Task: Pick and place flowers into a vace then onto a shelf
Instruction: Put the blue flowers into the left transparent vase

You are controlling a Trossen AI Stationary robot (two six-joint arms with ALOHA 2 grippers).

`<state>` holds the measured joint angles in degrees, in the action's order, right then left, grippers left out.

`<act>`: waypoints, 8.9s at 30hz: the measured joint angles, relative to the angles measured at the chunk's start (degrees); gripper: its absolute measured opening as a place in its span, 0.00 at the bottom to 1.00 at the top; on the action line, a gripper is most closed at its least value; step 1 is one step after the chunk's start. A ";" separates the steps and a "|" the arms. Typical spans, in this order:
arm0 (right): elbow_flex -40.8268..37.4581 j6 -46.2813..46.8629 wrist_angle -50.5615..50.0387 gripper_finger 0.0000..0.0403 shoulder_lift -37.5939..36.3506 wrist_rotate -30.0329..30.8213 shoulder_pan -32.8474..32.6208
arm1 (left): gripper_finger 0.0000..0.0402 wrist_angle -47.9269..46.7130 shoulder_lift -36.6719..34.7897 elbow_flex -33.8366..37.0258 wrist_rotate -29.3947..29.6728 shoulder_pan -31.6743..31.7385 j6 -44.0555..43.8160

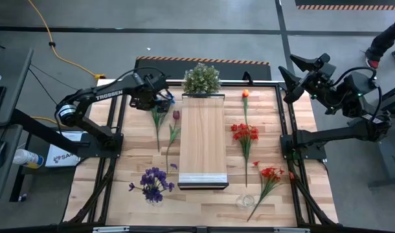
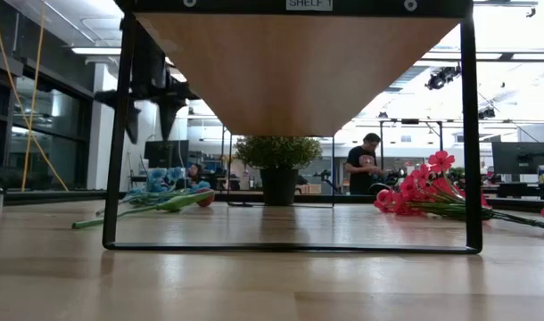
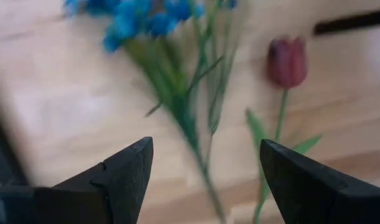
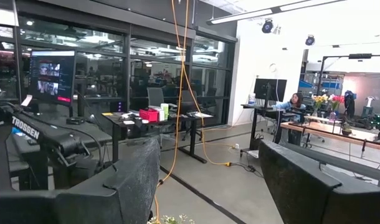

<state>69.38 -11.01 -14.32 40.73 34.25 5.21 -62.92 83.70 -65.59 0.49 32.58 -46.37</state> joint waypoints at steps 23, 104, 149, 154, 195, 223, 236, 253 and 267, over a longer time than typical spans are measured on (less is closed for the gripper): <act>0.00 0.18 1.65 0.65 0.00 0.07 0.00 | 0.81 18.52 0.02 15.65 -1.63 0.02 -4.94; 0.00 0.71 2.65 0.65 0.07 0.03 0.00 | 0.12 23.61 1.42 20.99 4.13 0.00 -13.13; 0.00 4.22 2.62 0.65 0.07 -3.23 0.00 | 0.12 3.98 -32.12 -16.34 16.57 -1.85 0.80; 0.00 6.08 2.62 0.65 0.07 -4.30 0.02 | 0.12 4.07 -32.13 -19.31 16.45 -7.01 1.14; 0.00 11.26 -2.22 0.65 0.07 -6.09 0.02 | 0.12 39.85 -22.97 -20.32 42.68 -70.34 12.29; 0.00 11.29 -3.26 0.65 0.07 -8.10 0.00 | 0.12 73.09 -3.35 -27.45 89.66 -100.13 37.26; 0.00 11.20 -4.83 0.65 0.05 -8.12 0.00 | 0.12 73.06 5.69 -37.37 89.50 -101.82 42.14; 0.00 13.94 -5.40 0.65 0.04 -8.10 0.02 | 0.12 72.93 9.52 -37.56 89.53 -105.45 41.83; 0.00 18.09 -5.58 0.65 0.04 -7.65 0.02 | 0.12 71.03 8.40 -37.56 89.62 -108.82 51.82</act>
<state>69.38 7.07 -19.90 40.77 26.60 5.23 8.11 92.10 -103.15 90.11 -76.24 5.45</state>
